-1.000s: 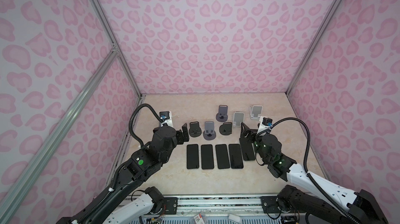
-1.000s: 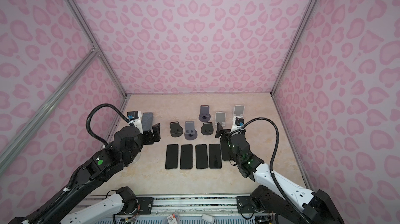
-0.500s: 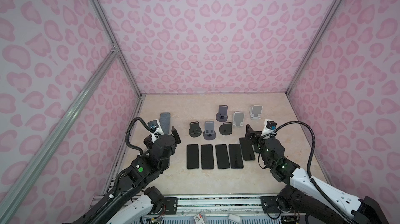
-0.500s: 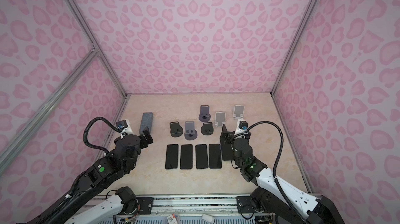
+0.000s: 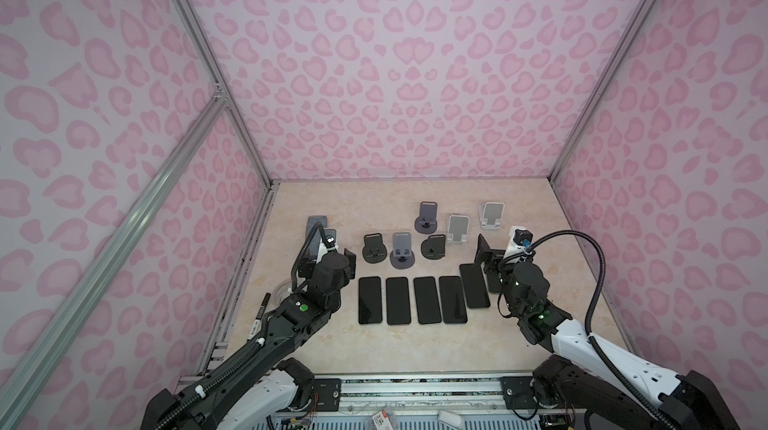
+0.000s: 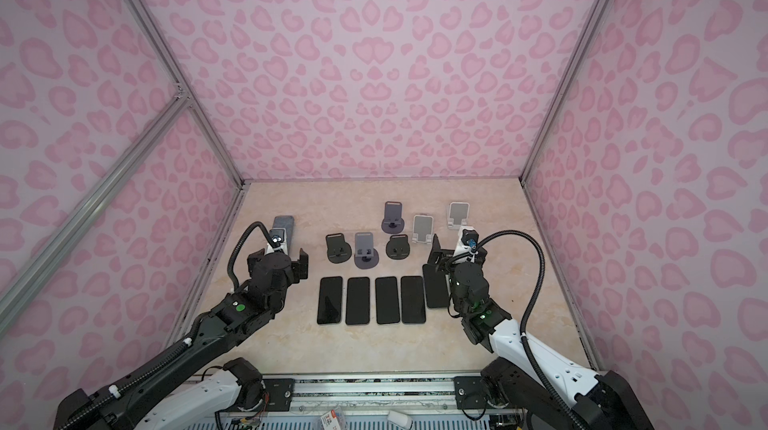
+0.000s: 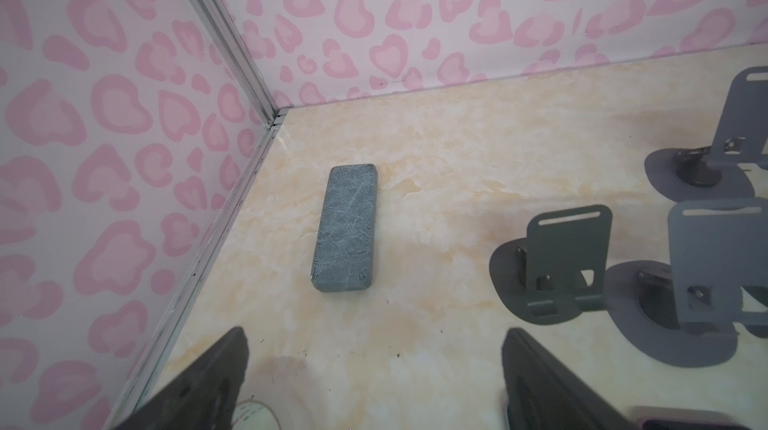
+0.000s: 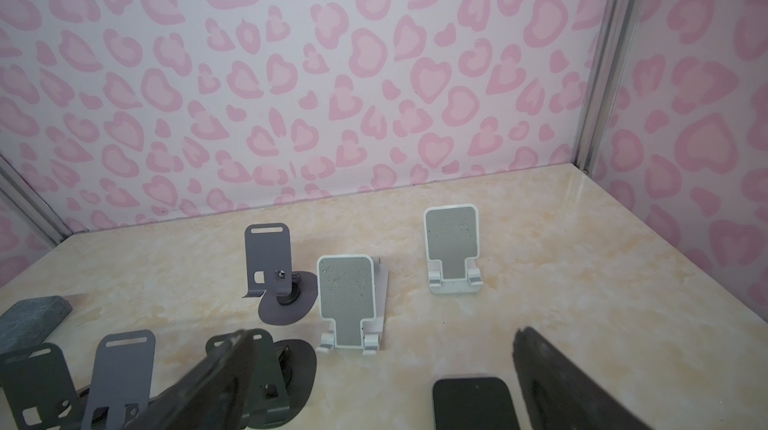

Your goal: Remove the phone from the phone stand

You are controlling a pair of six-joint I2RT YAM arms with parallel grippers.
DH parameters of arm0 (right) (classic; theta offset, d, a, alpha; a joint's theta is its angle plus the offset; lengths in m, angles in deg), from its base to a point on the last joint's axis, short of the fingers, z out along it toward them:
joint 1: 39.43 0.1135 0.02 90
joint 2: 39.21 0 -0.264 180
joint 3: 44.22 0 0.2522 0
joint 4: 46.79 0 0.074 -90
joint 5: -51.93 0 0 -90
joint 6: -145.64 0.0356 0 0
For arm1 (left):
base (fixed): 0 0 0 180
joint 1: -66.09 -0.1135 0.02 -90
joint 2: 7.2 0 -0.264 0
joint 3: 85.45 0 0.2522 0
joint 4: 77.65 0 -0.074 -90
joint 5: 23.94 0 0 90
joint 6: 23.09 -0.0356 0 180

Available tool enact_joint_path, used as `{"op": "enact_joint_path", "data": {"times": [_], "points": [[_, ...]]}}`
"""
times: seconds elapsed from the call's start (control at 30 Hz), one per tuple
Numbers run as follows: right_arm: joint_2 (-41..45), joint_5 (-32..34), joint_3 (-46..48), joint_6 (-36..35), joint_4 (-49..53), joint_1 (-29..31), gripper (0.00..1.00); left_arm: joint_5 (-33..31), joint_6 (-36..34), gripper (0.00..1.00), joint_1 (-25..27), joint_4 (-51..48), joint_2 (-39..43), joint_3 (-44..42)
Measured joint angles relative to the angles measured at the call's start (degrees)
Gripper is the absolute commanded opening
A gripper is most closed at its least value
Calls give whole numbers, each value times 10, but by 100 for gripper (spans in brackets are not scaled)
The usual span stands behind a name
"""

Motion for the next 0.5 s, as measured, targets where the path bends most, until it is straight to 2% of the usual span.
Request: {"op": "enact_joint_path", "data": {"times": [0.27, 0.37, 0.5], "points": [[2, -30, 14, -5, -14, -30, 98, 123, -38, 98, -182, 155, 7, -95], [-1, -32, 18, -7, -18, -36, 98, 183, -51, 98, -240, 209, -44, -109], [-7, -36, 19, -8, -26, -40, 99, 249, -56, 97, -292, 305, -143, -126]]}}
